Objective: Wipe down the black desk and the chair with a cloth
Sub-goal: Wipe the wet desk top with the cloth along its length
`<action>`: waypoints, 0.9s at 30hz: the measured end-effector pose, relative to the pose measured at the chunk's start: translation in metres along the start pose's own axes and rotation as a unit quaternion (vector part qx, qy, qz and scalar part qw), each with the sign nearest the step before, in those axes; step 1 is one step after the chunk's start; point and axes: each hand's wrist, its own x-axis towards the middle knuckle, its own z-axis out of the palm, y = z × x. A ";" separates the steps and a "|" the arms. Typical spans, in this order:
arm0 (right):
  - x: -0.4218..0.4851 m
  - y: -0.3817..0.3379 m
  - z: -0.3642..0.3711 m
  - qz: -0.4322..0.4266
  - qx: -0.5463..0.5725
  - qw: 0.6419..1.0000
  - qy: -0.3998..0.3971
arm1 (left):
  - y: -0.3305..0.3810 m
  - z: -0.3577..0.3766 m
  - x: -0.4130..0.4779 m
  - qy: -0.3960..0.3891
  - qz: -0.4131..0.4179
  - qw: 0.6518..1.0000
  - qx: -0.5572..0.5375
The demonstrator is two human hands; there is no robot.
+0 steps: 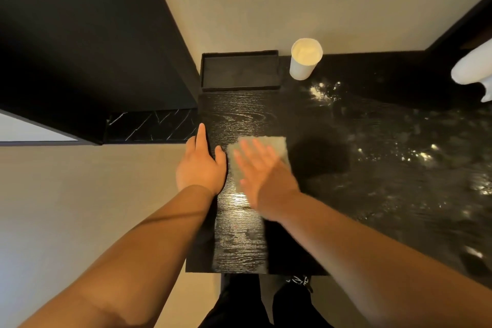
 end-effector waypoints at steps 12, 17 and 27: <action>-0.067 0.100 -0.002 0.108 -0.015 0.993 -0.041 | -0.006 0.002 0.001 -0.010 0.013 1.000 -0.025; -0.047 0.043 0.001 0.103 0.025 0.992 -0.066 | -0.005 -0.004 -0.001 -0.045 0.020 0.999 -0.010; -0.072 0.062 0.009 0.022 -0.039 0.994 -0.098 | -0.018 -0.001 -0.039 -0.063 0.013 0.997 -0.031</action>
